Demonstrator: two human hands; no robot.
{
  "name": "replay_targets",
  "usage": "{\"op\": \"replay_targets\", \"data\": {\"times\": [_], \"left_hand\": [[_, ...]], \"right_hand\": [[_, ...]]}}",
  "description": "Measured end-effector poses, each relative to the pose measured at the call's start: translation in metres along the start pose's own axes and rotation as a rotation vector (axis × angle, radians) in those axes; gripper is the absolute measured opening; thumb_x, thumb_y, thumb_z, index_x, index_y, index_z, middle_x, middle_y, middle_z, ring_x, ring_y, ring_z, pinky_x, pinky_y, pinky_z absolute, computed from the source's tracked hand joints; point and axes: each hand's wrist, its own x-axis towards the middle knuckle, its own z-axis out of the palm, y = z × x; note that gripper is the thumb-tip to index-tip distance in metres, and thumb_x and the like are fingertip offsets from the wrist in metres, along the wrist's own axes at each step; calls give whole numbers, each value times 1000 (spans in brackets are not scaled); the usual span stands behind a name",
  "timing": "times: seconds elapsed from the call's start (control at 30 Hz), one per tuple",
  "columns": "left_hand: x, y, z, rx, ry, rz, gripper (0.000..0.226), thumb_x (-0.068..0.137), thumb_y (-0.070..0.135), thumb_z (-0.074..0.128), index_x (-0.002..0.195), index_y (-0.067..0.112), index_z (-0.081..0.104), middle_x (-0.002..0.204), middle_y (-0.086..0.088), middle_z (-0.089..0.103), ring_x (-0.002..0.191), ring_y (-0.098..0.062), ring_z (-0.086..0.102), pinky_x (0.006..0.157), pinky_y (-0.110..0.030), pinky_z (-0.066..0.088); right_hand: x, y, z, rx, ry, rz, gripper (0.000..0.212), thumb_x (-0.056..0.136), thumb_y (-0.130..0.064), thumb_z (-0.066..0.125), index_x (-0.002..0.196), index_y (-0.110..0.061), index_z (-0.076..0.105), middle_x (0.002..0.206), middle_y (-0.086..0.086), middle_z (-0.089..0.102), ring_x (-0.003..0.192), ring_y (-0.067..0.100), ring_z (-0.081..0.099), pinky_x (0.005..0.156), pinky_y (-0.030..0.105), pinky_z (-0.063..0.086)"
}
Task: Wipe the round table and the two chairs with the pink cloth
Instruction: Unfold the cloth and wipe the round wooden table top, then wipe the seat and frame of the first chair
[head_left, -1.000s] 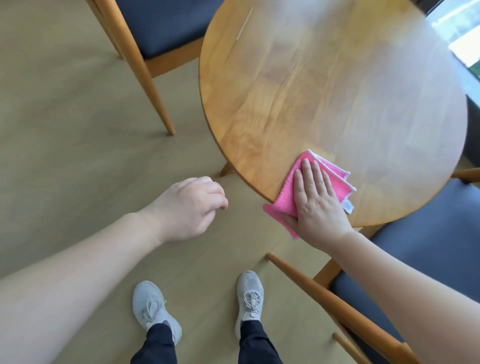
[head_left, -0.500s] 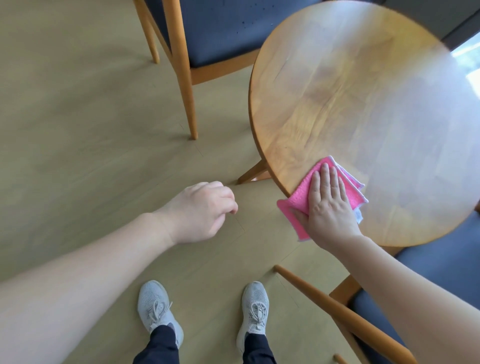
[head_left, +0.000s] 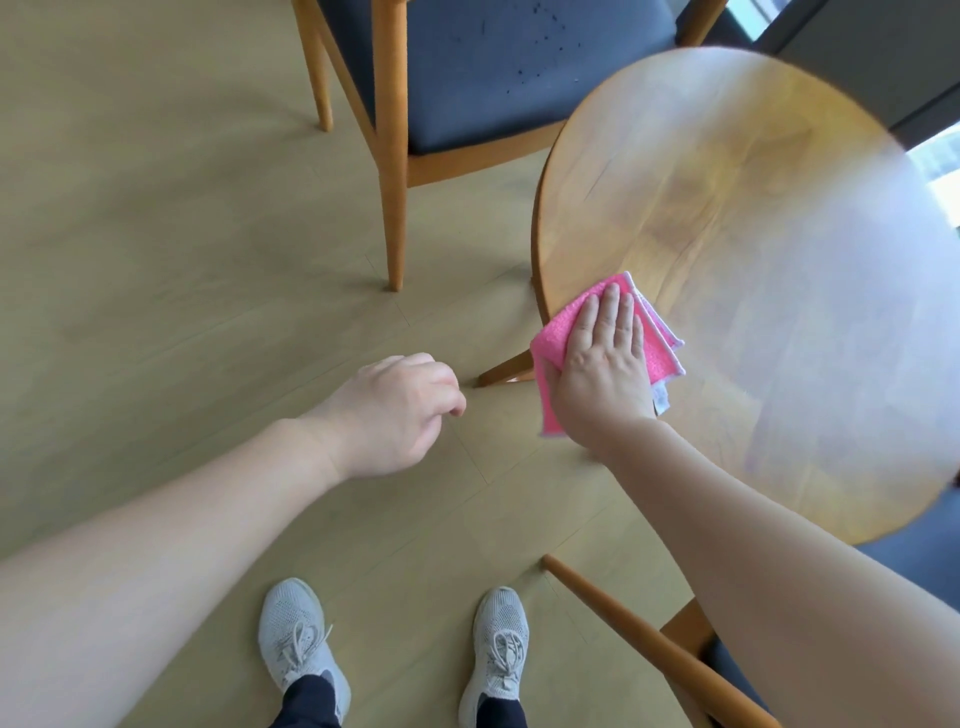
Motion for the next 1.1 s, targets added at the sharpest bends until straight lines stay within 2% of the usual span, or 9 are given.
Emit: {"op": "replay_targets", "data": {"times": [0.37,0.5,0.57,0.6,0.67,0.73,0.87,0.97,1.1], "left_hand": [[-5,-38,-30,-19,9,-78,26,86,1,51,100,11,71,104,-1,65,100,-23,57,87,-39,46],[-9,-43,-43,-4,7,-90,27,87,3,50,102,12,70,105,-1,65,100,-22,56,88,-36,45],[-8,-42,-56,6,8,-82,27,87,3,50,103,13,70,106,-1,65,100,-22,57,88,-34,44],[-6,-40,-65,10,7,-75,27,88,4,49,104,13,70,107,-1,65,100,-22,57,88,-33,44],[-1,-33,-87,19,-1,-69,28,90,9,47,107,16,69,110,2,64,101,-20,58,89,-32,44],[4,-21,-115,9,18,-61,28,92,13,46,109,18,68,109,6,63,99,-18,59,88,-33,47],[13,16,-187,-20,71,-58,23,93,21,49,107,22,67,101,12,62,90,-12,60,76,-23,46],[16,54,-254,-142,104,-88,14,91,25,55,99,23,67,84,18,54,75,3,55,67,-16,39],[8,116,-344,-298,62,-103,27,77,62,58,85,36,64,78,19,64,74,8,58,63,-10,43]], "right_hand": [[68,-31,-22,49,-2,150,70,102,-37,22,148,5,-9,156,26,-13,146,39,-11,118,44,-7],[75,-34,-33,147,-35,187,66,102,-28,30,151,0,-4,159,20,-8,147,34,-7,119,42,0],[69,-31,-45,231,-91,178,63,100,-22,39,152,-6,7,161,14,4,148,28,5,119,42,10],[65,-29,-53,265,-115,167,59,98,-20,43,150,-9,19,157,13,21,144,28,23,117,44,23],[51,-28,-75,304,-123,146,37,97,-21,44,133,-17,40,114,7,60,101,25,59,88,41,51],[33,-30,-102,350,-124,127,31,100,-28,40,130,-25,45,84,-4,59,74,17,59,68,32,50],[-4,-45,-181,509,-111,62,32,99,-42,38,122,-27,55,93,-6,65,81,13,64,73,30,56],[-31,-59,-258,605,-81,-36,28,97,-40,38,110,-26,59,84,-11,64,78,10,63,59,12,47],[-75,-72,-365,703,1,-149,13,96,-44,45,102,-38,55,83,-21,61,75,-3,58,54,8,39]]}}
